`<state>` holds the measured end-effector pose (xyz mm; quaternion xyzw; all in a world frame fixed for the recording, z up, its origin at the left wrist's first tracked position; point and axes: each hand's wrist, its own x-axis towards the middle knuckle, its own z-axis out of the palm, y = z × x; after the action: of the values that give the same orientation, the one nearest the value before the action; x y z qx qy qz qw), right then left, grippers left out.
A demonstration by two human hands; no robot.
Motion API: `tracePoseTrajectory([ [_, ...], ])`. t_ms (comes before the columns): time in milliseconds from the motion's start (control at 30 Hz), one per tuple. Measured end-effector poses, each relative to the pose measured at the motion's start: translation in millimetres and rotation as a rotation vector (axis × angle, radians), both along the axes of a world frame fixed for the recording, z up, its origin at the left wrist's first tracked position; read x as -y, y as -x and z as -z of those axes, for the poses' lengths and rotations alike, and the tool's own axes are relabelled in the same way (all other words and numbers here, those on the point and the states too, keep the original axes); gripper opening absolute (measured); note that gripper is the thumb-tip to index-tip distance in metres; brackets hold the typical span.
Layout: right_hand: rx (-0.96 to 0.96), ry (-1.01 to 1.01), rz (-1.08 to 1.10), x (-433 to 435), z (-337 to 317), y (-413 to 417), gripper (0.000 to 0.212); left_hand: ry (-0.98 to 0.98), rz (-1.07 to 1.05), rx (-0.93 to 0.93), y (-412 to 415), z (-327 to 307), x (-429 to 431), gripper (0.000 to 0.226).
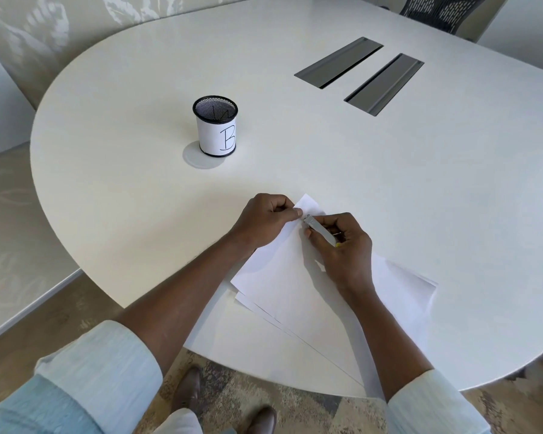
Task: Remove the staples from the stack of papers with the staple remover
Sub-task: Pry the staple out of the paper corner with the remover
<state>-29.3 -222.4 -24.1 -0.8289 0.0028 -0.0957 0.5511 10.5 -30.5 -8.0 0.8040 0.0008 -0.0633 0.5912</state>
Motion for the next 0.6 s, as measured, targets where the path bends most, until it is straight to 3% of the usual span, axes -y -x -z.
tracePoseTrajectory([
  [600,0.071,0.141,-0.016,-1.1,3.4,-1.0,0.007,-0.020,-0.023,0.064,-0.8,7.4,-0.9,0.031],
])
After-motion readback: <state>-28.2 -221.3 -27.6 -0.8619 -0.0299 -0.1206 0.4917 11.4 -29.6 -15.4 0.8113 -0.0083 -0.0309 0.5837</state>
